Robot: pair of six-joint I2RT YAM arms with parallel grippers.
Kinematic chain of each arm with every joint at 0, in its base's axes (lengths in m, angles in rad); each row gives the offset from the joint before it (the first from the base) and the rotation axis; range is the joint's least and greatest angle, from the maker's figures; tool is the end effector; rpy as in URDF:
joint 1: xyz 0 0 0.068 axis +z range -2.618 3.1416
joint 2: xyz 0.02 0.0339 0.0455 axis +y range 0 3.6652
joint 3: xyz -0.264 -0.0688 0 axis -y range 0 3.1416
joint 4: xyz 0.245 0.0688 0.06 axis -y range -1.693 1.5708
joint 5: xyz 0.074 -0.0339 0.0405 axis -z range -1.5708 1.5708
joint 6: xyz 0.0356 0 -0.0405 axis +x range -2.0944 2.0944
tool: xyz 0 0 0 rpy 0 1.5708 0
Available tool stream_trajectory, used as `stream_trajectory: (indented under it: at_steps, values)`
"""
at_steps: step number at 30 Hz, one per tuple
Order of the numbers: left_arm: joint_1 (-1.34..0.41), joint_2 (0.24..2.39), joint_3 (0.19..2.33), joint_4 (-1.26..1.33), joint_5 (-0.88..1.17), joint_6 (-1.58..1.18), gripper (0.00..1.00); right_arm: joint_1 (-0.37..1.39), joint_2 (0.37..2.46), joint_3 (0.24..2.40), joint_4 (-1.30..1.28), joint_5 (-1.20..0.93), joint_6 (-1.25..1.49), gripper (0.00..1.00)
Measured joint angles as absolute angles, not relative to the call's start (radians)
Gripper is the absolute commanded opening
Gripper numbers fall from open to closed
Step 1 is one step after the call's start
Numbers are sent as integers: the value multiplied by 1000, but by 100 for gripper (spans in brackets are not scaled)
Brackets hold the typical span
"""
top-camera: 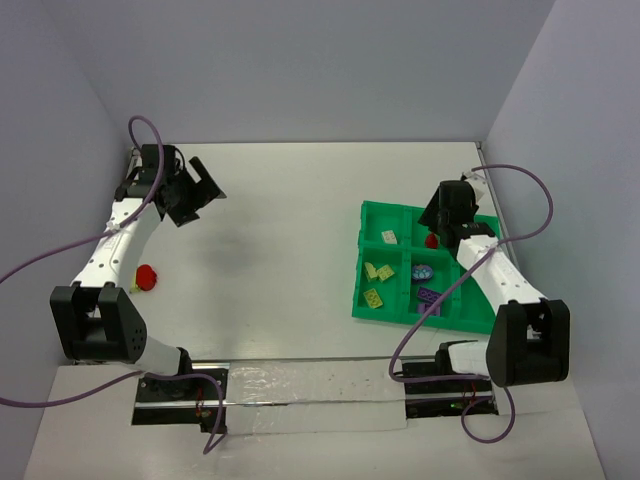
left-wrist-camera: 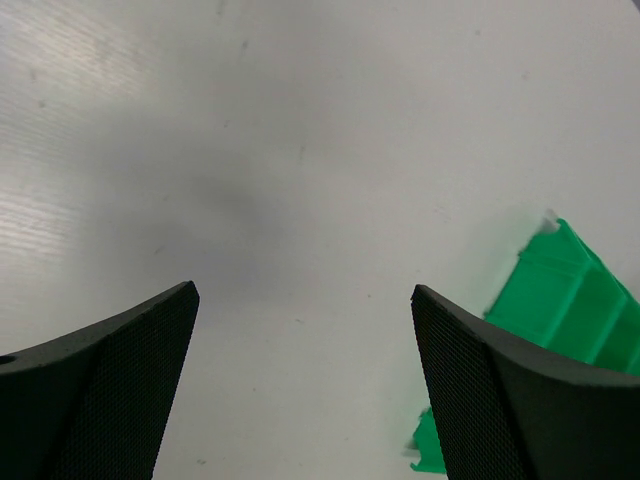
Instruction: Sort the legos into containers by color
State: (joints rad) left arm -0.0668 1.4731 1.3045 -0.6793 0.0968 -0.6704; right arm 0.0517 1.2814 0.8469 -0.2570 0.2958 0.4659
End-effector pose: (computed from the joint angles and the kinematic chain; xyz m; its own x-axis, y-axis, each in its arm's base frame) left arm 0.3173 -0.0247 0.3122 -0.6672 -0.5751 -0.4733 -0.3628 0.8059 -0.4678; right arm 0.2756 0.0039 0.2489 -0.4904 0.4049 -0.7717 0.4423 0.8786 0.1800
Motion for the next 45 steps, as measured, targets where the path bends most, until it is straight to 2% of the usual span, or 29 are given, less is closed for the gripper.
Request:
stream_trajectory:
  at_steps: [13, 25, 31, 37, 45]
  values:
    - [33, 1476, 1286, -757, -80, -724, 94, 108, 1216, 894, -268, 278, 449, 70]
    - [200, 1476, 1185, -794, -202, -838, 93, 429, 1185, 920, -268, 298, 450, 70]
    - [218, 1513, 1187, -836, -337, -890, 93, 441, 1216, 925, -267, 298, 447, 70]
    - [224, 1559, 1158, -893, -459, -1128, 92, 441, 1248, 954, -276, 287, 444, 70]
    - [224, 1579, 1092, -919, -532, -1321, 97, 445, 1295, 992, -301, 242, 457, 70]
